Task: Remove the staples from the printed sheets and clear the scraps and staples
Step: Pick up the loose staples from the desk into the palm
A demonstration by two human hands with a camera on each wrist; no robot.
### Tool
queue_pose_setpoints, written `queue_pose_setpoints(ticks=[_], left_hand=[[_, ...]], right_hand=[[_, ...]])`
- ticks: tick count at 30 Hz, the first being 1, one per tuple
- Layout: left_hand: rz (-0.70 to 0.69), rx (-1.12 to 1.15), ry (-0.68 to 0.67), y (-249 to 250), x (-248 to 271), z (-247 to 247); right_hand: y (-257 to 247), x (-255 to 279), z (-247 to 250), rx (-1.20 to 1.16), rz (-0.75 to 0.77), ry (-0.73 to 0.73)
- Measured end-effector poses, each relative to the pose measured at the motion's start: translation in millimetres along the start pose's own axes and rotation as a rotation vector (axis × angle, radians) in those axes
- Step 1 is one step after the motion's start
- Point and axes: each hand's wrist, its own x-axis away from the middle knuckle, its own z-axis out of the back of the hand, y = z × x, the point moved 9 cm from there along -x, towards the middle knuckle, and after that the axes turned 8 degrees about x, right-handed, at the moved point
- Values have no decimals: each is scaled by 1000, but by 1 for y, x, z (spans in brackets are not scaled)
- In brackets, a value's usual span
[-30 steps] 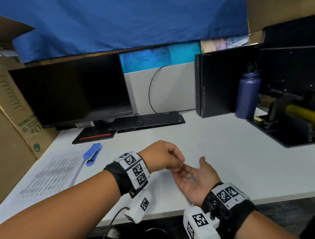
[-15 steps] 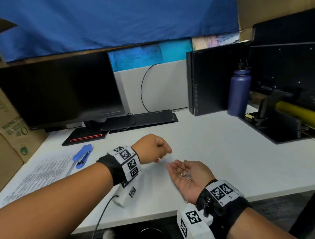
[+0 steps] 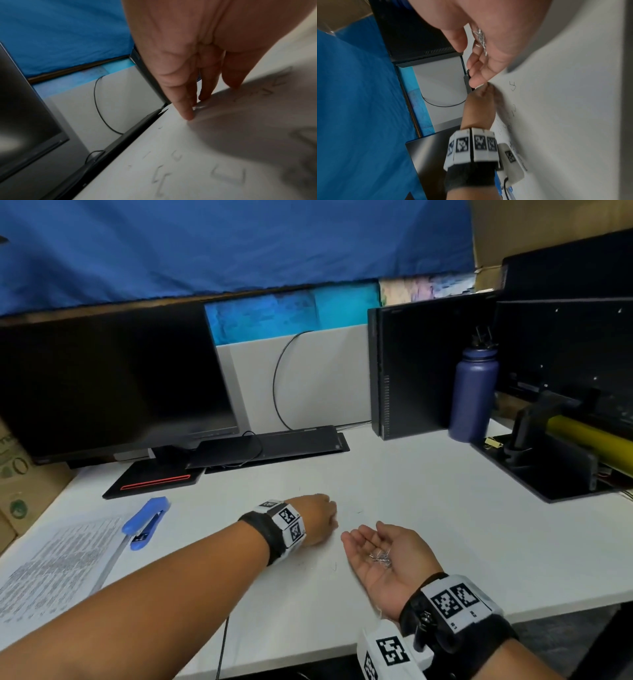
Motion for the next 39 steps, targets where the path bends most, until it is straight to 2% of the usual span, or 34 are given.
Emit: queue_pose_setpoints(ticks=[3,7,11,13,15,17,22,25,30,33,36,39], left_hand=[[-15,-5,41,-27,19,-3],[-22,94,-37,-63,62,-5],[177,199,53,-119,90,11],[302,228,39,-140,96,4],[328,247,-28,-139,99,-7],[262,255,-51,-121,97,-13],[115,181,20,-71,95,-19],[101,151,79,-67,99,-23],[74,236,141,-69,105,-16],[102,355,163,-76,107,-7],[191,468,223,-98,112,9],[308,513,153,-122,122,8]], right_hand=[[0,-2,1,5,-6,-2],[6,-1,-1,16,-33,-11],[12,3,-4,28,-44,-15],[15,6,-8,46,-51,-25],[19,8,-10,60,-56,-34],[22,9,-12,66,-56,-37],[27,11,-14,86,-60,-44],[30,12,-15,91,-66,-50],[33,13,-16,100,-75,-58],[34,14,-17,97,-74,-61],[32,14,-18,90,-70,-70],[31,13,-18,83,-66,-76]])
